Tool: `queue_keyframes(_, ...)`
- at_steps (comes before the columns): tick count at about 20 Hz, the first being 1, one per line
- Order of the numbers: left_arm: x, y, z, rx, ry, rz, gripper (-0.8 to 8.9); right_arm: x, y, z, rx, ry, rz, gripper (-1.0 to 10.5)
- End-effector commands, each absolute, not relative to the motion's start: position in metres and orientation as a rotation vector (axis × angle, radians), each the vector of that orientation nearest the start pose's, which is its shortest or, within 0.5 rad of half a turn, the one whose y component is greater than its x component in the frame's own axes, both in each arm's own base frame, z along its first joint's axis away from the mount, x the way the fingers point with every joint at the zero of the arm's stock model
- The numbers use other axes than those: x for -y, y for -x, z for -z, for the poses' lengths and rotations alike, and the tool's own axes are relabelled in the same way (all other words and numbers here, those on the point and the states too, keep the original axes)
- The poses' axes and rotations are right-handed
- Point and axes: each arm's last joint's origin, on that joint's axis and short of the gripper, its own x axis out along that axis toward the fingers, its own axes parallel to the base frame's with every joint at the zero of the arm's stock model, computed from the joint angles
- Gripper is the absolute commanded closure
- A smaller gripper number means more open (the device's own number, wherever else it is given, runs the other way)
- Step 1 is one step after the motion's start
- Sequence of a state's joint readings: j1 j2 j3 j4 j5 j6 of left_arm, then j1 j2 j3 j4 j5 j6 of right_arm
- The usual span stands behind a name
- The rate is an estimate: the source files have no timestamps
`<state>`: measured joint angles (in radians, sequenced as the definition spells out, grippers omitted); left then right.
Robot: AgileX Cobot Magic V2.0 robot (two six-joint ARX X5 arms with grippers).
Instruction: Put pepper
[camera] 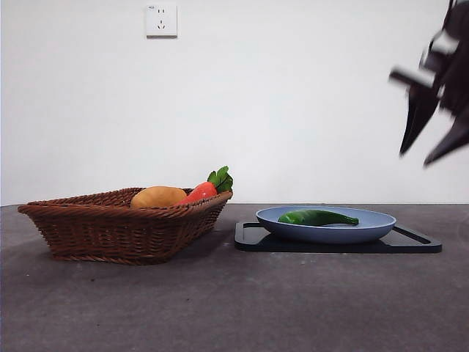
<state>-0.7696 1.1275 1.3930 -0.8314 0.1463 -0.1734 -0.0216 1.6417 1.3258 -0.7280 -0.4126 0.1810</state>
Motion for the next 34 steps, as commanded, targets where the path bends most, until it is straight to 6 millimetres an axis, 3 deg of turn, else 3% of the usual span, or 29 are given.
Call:
queue_keyframes(1,0.149,-0.147,-0.417,-0.611,-0.059,0.838,6.08,-0.012,-0.307,-0.304,-1.017,-0.293,-0.337,7.5)
queue_keyframes(4,0.149,-0.146,-0.415,-0.621,-0.077,0.841,6.08,-0.027,-0.251,-0.350,-0.946,-0.213,-0.419,7.5)
queue_keyframes(7,0.148,-0.146,-0.415,-0.619,-0.100,0.847,6.08,-0.042,-0.194,-0.381,-0.871,-0.157,-0.514,7.5)
queue_keyframes(10,0.148,-0.145,-0.414,-0.629,-0.106,0.848,6.08,-0.050,-0.146,-0.395,-0.862,-0.118,-0.603,7.5)
queue_keyframes(13,0.147,-0.144,-0.412,-0.649,-0.112,0.845,6.10,-0.051,-0.117,-0.396,-0.906,-0.089,-0.662,7.9)
queue_keyframes(14,0.147,-0.144,-0.412,-0.658,-0.116,0.844,6.13,-0.051,-0.111,-0.396,-0.924,-0.077,-0.676,8.4)
queue_keyframes(16,0.146,-0.143,-0.410,-0.680,-0.123,0.841,7.13,-0.051,-0.104,-0.395,-0.926,-0.028,-0.714,9.5)
queue_keyframes(18,0.146,-0.143,-0.409,-0.689,-0.126,0.839,8.11,-0.051,-0.103,-0.396,-0.917,-0.010,-0.733,9.4)
queue_keyframes(34,0.146,-0.143,-0.410,-0.677,-0.121,0.842,8.06,-0.052,-0.104,-0.396,-0.913,-0.015,-0.725,9.4)
